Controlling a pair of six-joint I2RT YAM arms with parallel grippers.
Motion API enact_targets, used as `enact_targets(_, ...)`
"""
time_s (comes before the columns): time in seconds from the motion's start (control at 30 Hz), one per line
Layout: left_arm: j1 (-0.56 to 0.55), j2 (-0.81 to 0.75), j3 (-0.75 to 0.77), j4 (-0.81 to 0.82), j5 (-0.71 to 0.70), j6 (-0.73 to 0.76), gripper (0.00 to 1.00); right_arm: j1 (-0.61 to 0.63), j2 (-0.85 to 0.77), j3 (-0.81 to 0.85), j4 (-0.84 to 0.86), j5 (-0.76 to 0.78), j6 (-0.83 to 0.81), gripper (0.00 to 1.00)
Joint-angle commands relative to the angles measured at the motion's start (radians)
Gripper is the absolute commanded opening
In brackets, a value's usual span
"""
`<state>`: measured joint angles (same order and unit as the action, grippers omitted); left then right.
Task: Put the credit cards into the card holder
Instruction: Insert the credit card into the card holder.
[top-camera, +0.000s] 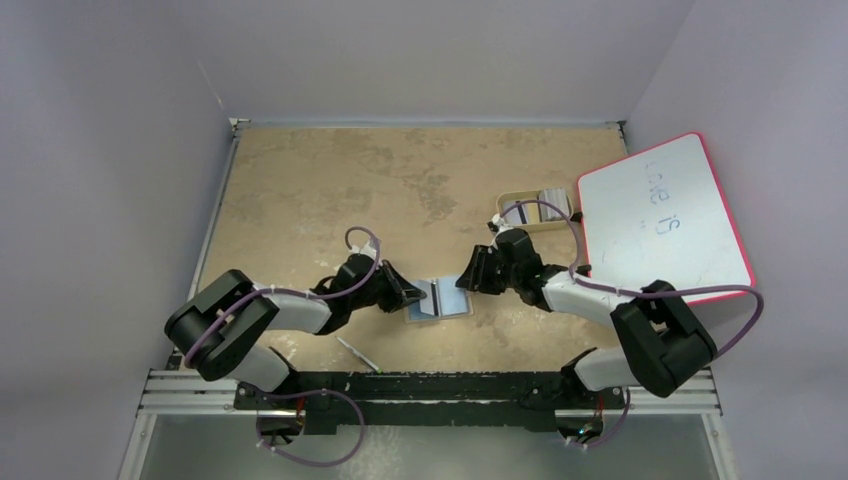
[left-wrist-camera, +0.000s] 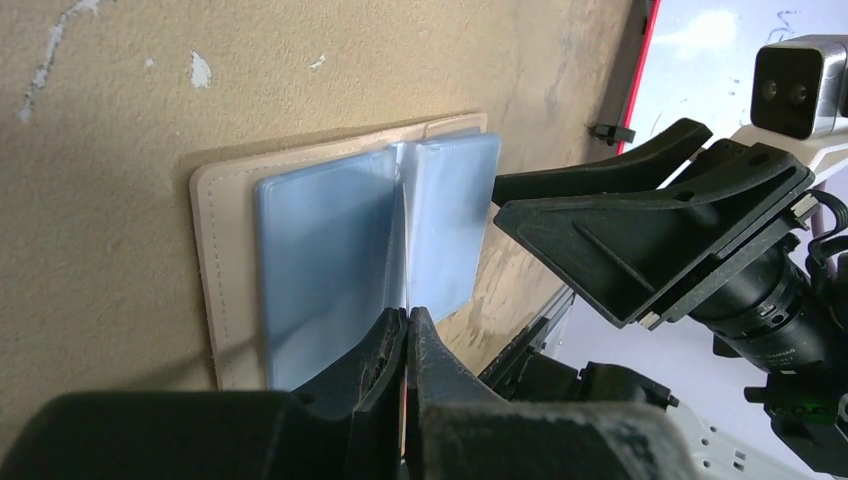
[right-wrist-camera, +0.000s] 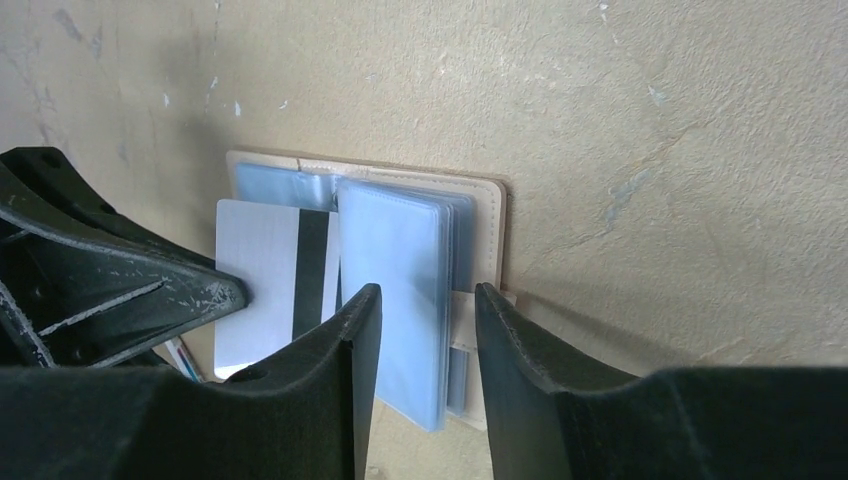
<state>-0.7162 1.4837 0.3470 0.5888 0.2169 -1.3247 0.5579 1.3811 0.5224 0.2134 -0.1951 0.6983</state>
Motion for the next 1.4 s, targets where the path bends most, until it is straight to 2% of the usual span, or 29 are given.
enact_targets(0.0,-0.017,0.010,0.014,0.091,-0.010,-0.011,0.00,0.004,0.011,0.022,-0.018,0.035,-0.033,0.41)
enact_targets(0.23,-0.027,0.024,0.012,0.126,0.007,-0.004,0.00,0.004,0.042,-0.003,0.020,0.020,-0.021,0.32)
enact_targets(0.5,-0.044,-0.043,0.044,-0.016,-0.033,0.117,0.00,0.004,0.032,-0.021,0.017,0.045,-0.014,0.22)
enact_targets(0.77,-0.044,-0.030,0.132,-0.155,-0.006,0.216,0.00,0.004,0.035,-0.017,0.021,0.043,-0.017,0.22)
enact_targets(1.37,-0.032,-0.002,0.158,-0.232,-0.022,0.260,0.00,0.004,0.040,-0.011,0.018,0.036,-0.026,0.22)
